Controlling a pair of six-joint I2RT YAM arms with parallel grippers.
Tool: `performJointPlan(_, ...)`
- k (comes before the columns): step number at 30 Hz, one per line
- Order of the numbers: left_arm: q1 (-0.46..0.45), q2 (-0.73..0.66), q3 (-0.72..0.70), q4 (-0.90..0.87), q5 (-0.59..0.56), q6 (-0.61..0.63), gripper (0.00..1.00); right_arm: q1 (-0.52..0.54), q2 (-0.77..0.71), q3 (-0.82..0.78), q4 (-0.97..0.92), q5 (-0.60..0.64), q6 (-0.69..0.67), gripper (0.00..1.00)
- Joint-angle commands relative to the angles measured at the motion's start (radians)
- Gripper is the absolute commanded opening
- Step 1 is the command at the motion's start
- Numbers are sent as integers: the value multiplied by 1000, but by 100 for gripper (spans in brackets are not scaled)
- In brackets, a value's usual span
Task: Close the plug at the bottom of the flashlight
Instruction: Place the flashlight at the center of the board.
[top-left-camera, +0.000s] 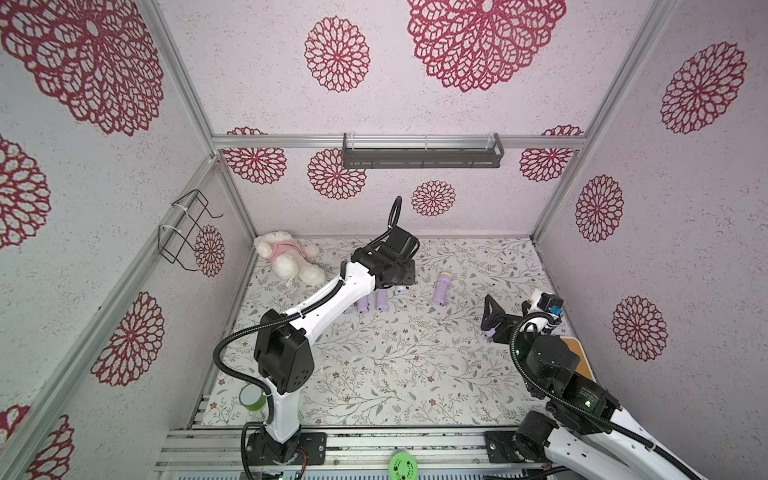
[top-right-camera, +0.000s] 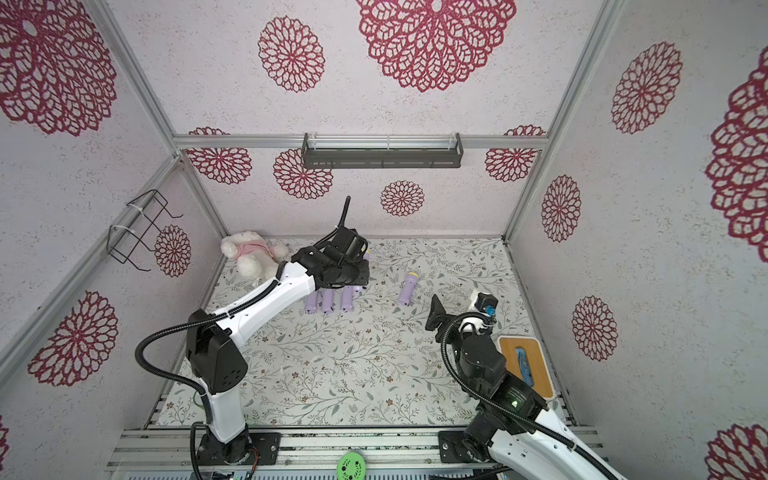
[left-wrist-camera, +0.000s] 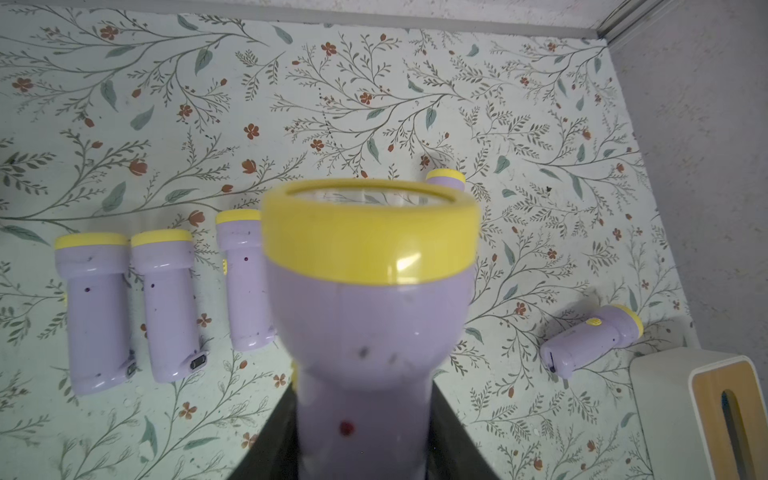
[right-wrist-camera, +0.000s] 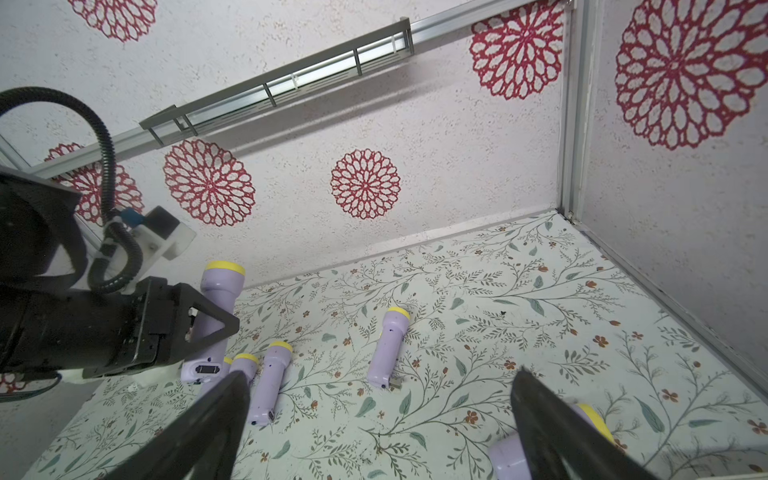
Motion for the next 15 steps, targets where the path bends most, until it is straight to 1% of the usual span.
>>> performJointPlan(1,-4,69,78,-70,-18,-7,0,-4,1,42,-30,-11,-7,99)
performJointPlan(4,-4,118,128,-97,-12,-6,0,-4,9,46,-37,-20,-13,99)
performJointPlan(15,-5,250,230,-157,-4,-1,0,-4,30,59,-43,-31,-36,99)
